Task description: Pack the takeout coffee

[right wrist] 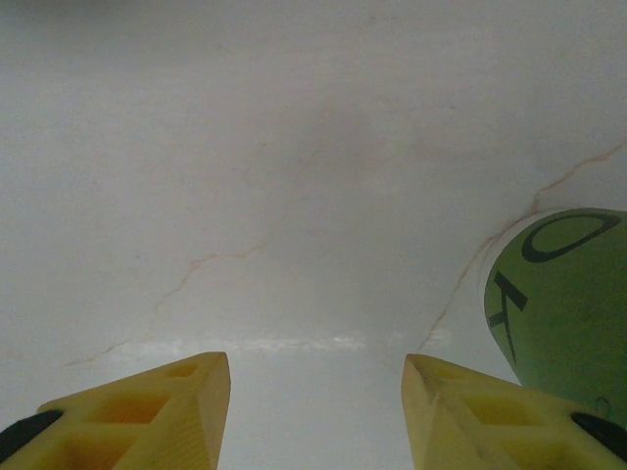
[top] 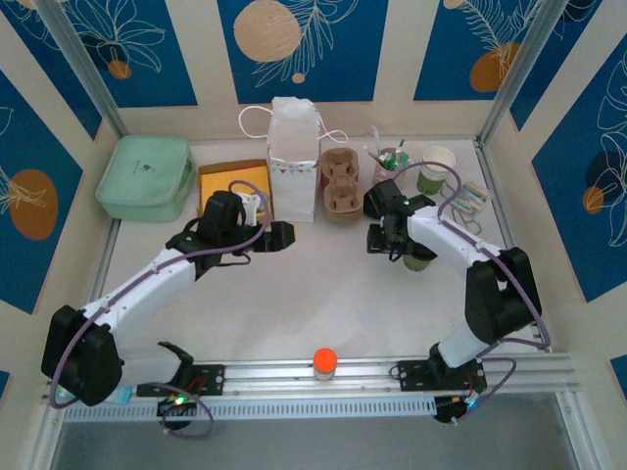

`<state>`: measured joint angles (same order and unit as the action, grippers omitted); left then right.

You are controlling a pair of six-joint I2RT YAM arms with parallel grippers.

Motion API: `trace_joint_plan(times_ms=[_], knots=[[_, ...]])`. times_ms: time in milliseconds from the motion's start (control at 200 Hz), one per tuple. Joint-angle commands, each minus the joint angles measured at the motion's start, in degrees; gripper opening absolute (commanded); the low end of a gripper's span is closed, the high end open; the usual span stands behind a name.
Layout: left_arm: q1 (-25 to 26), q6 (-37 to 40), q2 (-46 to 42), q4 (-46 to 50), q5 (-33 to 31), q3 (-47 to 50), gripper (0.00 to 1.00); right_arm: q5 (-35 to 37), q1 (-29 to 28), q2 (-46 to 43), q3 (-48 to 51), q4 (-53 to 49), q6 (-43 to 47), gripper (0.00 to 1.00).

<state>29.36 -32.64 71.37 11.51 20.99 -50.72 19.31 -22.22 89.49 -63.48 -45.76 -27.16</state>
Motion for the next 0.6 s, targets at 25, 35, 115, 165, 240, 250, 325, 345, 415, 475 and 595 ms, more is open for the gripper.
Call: trace_joint_plan(times_ms=[25, 35, 115, 165, 240, 250, 325, 345, 415, 475, 595], knots=[[-0.5, 0.2, 0.0, -0.9, 1.2, 0.5, 0.83, 0.6, 2.3, 0.5, 1.4, 0.2, 0.9, 0.5], [-0.5, 0.2, 0.0, -0.9, 1.1, 0.5, 0.83, 0.6, 2.5, 0.5, 1.5, 0.2, 1.0, 0.5], [-0.5, 0.5, -0.2, -0.6, 1.1, 0.5, 0.83, 0.8, 4.2, -0.1, 2.0, -0.1, 1.2, 0.5], [-0.5, 0.6, -0.3, -0.3, 1.0, 0.6, 0.83, 0.6, 5.1, -0.6, 2.3, -0.2, 1.4, 0.5], [-0.5, 1.0, -0.5, -0.1, 0.8, 0.7, 0.83, 0.4, 5.8, -1.8, 2.7, -0.4, 1.6, 0.5], [-0.6, 1.1, -0.5, -0.1, 0.7, 0.7, 0.84, 0.3, 5.9, -2.0, 2.7, -0.4, 1.6, 0.5], [-0.7, 1.3, -0.8, 0.0, 0.8, 1.0, 0.83, -0.8, 5.5, -3.3, 2.5, -0.8, 1.5, 0.5], [-0.8, 1.3, -0.9, 0.0, 0.9, 1.1, 0.83, -1.2, 5.2, -3.7, 2.3, -0.9, 1.4, 0.5], [-1.0, 1.4, -1.7, -0.1, 1.0, 1.5, 0.84, -2.4, 4.2, -4.9, 1.2, -1.3, 1.0, 0.5], [-1.5, 1.7, -2.7, -0.2, 1.1, 2.1, 0.84, -3.7, 3.6, -5.7, 0.0, -1.7, 0.6, 0.5], [-4.3, 1.9, -6.7, 0.0, 1.3, 4.1, 0.84, -9.5, 4.0, -6.8, -1.8, 0.5, -0.2, 0.5]])
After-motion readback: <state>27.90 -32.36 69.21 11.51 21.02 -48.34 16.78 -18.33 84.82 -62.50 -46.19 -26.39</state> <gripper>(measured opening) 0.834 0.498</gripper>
